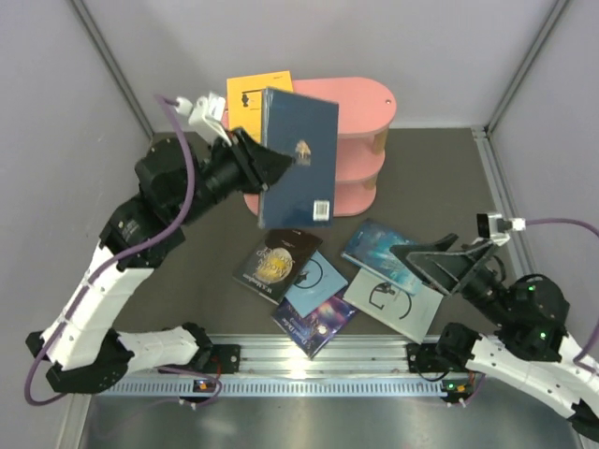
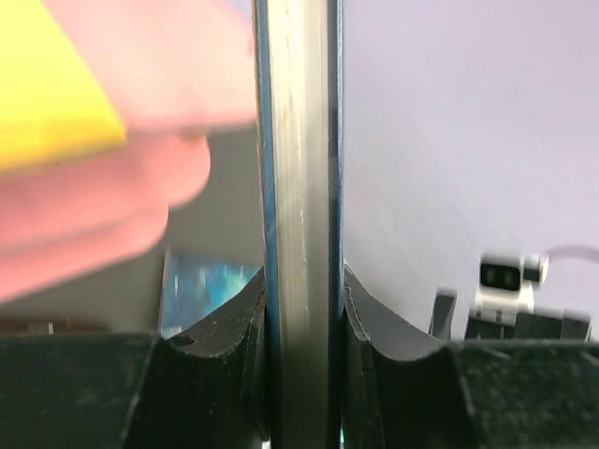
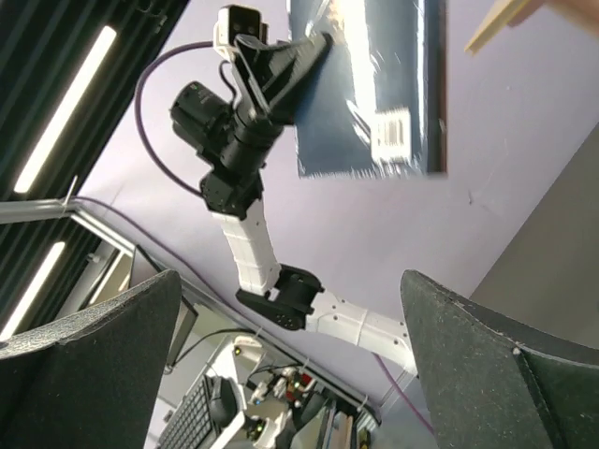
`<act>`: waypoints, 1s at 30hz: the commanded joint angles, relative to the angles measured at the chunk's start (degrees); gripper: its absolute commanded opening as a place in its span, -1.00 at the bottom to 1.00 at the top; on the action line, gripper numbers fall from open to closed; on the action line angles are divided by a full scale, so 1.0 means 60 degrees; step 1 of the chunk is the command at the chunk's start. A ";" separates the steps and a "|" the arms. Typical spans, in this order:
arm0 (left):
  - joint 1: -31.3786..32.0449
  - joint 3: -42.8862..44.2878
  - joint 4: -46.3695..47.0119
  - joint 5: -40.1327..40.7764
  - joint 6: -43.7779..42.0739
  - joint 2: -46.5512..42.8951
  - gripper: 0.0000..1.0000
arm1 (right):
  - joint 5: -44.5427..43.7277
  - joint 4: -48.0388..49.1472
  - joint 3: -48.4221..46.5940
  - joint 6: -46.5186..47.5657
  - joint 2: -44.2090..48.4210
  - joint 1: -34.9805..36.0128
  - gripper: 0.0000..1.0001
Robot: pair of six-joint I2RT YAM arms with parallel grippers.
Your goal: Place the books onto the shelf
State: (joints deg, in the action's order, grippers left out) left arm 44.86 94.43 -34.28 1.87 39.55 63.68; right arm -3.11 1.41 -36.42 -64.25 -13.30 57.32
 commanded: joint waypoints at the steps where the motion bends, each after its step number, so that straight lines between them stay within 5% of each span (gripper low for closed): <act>1: -0.0444 0.2843 0.0545 0.0687 -0.0790 0.1028 -1.00 | -0.0594 -0.1303 -0.0578 0.0600 0.0341 0.0027 0.99; 3: -0.1143 0.4588 0.0134 0.0292 -0.0718 0.2142 -1.00 | -0.0696 -0.1683 -0.0740 0.0804 0.0459 0.0041 1.00; 5: -0.2154 0.5584 0.0191 -0.1577 -0.0135 0.3033 -1.00 | -0.0755 -0.1860 -0.0916 0.0937 0.0488 0.0041 0.99; 9: -0.5739 0.5283 0.2453 -0.5052 0.2295 0.3960 -1.00 | -0.0814 -0.2211 -0.1180 0.1332 0.0401 0.0041 1.00; 12: -0.6857 0.5047 0.3718 -0.6505 0.3966 0.4751 -1.00 | -0.0902 -0.2476 -0.1341 0.1508 0.0327 0.0027 1.00; 19: -0.7404 0.5956 0.5200 -0.8016 0.5872 0.6715 -1.00 | -0.1151 -0.2593 -0.1371 0.1743 0.0108 0.0041 0.99; 30: -0.7740 0.5443 0.4325 -0.8808 0.5655 0.6555 -1.00 | -0.1253 -0.2579 -0.1107 0.1641 -0.0142 0.0041 0.99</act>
State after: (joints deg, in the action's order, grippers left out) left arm -0.84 124.81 -15.51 -46.92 71.99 108.75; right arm -9.72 -14.48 -42.50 -55.07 -13.52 57.32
